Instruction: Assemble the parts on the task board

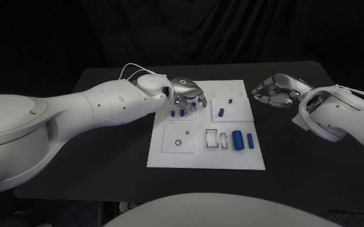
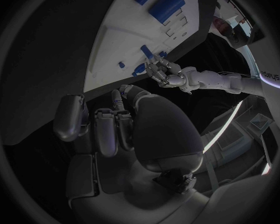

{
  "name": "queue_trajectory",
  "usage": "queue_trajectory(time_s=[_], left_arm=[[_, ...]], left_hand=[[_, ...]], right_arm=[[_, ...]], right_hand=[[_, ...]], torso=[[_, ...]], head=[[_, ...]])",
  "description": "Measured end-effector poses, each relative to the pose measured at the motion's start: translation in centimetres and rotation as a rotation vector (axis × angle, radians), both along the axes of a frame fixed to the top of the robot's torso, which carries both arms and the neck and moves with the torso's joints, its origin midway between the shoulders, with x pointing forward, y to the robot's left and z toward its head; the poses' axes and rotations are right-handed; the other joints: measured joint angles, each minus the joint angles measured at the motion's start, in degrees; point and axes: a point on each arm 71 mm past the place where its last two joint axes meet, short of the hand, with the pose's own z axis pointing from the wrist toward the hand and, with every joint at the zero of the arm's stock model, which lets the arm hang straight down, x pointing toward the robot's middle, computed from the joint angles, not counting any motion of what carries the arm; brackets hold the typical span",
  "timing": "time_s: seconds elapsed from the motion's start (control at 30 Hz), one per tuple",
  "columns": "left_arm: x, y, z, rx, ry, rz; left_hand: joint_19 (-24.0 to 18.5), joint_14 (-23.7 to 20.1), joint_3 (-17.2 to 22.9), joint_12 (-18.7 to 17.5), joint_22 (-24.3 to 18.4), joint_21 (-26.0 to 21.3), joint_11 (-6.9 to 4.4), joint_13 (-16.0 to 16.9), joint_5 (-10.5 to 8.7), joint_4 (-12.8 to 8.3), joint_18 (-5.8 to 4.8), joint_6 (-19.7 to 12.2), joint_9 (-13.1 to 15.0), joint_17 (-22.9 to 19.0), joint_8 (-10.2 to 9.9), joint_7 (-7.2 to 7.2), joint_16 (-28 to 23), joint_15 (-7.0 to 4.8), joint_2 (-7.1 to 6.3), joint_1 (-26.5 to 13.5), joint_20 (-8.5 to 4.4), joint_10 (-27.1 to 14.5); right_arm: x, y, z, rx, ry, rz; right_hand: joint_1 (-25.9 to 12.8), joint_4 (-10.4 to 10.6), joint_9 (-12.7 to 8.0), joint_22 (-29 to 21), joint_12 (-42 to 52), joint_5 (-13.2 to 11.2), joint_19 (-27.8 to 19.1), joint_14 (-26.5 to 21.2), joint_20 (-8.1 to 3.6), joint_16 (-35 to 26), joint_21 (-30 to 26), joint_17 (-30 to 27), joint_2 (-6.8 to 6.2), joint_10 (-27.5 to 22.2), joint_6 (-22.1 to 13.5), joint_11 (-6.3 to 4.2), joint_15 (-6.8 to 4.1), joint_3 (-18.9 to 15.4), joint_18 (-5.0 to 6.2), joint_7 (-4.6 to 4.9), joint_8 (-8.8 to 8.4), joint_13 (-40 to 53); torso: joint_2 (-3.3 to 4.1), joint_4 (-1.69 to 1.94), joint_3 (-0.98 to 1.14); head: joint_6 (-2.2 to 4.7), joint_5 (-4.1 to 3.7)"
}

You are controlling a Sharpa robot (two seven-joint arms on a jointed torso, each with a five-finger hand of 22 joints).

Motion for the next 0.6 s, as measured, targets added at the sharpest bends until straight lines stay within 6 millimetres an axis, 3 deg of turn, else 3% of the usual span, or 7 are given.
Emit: queue_trajectory(time_s=[0.17,0.33,0.6], left_arm=[[0.01,0.11,-0.25,0.009,0.005,0.006],[-0.05,0.14,-0.41,0.011,0.006,0.008],[0.02,0.29,-0.44,0.011,0.003,0.011]], left_hand=[[-0.1,-0.3,0.4,-0.1,0.0,-0.3,0.00,0.1,0.74,-0.4,0.00,-0.4,0.0,-0.3,-0.4,0.44,0.0,-0.09,-0.36,0.4,-0.13,0.0],[-1.5,-0.9,1.8,-1.4,0.0,-2.4,0.48,0.3,2.77,-1.5,0.01,-0.5,0.0,-0.5,-1.0,0.51,0.0,0.05,-0.69,0.7,-0.11,-1.6],[-2.2,-1.7,3.7,-2.3,0.0,-3.5,0.41,0.7,3.13,-2.6,0.01,-0.3,0.2,-1.4,-1.3,0.73,-0.2,0.05,-0.70,1.1,-0.31,-3.1]], right_arm=[[-0.01,-0.05,0.00,-0.001,0.001,0.000],[-0.01,0.00,-0.02,-0.001,0.002,0.001],[-0.03,0.02,-0.04,-0.002,0.006,0.003]], right_hand=[[0.0,0.0,0.0,0.0,0.0,0.0,0.0,0.0,0.00,0.0,0.0,0.0,0.00,0.0,0.0,0.00,0.00,0.0,0.00,0.00,0.00,0.0],[0.0,0.0,0.0,0.0,-0.2,0.0,0.0,0.0,0.00,0.0,0.0,0.0,0.00,0.0,0.0,0.00,0.00,0.0,0.00,0.00,0.00,0.0],[0.0,0.0,0.0,0.0,-0.3,0.0,0.0,0.0,0.00,0.0,0.0,0.0,0.00,0.0,0.0,0.00,0.00,0.0,0.00,0.00,0.00,0.0]], torso=[[-0.02,0.02,-0.01],[-0.07,0.02,-0.01],[-0.14,0.15,0.04]], head=[[0.00,0.00],[0.00,-0.02],[-0.01,-0.22]])
